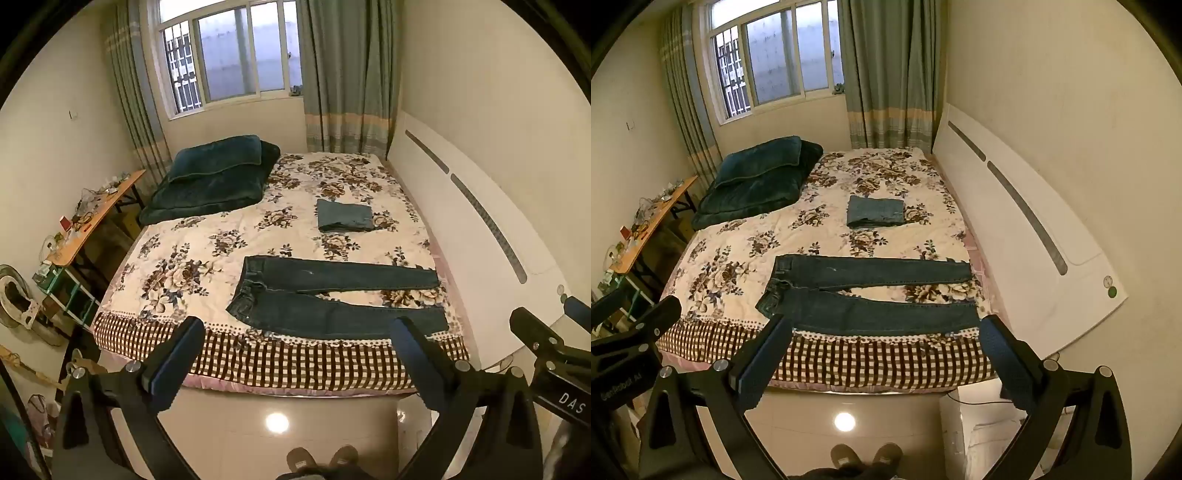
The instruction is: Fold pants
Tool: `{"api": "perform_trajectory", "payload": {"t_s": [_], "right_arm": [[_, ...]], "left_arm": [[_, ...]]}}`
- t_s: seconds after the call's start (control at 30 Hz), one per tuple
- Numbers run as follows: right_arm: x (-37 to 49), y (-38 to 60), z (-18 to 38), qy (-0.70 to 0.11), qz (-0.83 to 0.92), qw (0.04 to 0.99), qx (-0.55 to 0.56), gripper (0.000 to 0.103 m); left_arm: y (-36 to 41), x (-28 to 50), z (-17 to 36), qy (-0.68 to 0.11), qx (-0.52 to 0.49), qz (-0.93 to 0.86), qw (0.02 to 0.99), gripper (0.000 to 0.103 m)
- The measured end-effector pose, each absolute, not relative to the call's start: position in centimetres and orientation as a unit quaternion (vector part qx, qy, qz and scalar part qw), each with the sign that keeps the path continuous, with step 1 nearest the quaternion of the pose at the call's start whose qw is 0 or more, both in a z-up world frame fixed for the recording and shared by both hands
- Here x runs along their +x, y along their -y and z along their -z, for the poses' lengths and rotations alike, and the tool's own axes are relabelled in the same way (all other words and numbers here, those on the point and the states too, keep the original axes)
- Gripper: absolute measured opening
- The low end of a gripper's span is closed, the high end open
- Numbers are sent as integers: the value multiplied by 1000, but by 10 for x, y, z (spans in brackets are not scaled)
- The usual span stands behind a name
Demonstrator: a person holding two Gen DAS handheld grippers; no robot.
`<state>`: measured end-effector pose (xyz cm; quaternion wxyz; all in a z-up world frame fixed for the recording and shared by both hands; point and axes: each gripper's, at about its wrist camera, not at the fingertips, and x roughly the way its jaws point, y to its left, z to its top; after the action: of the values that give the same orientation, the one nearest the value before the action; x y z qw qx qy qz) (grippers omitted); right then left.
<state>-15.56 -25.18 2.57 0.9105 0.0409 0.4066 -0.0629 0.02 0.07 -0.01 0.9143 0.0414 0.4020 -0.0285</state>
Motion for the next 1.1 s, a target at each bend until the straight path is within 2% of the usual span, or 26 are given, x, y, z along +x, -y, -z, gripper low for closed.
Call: {"api": "perform_trajectory", "payload": {"t_s": [1.1], "right_arm": [[-149,234,-41,-405,52,912,34,103]], "left_arm": [[8,8,-14,-394,39,25,918,103]]}}
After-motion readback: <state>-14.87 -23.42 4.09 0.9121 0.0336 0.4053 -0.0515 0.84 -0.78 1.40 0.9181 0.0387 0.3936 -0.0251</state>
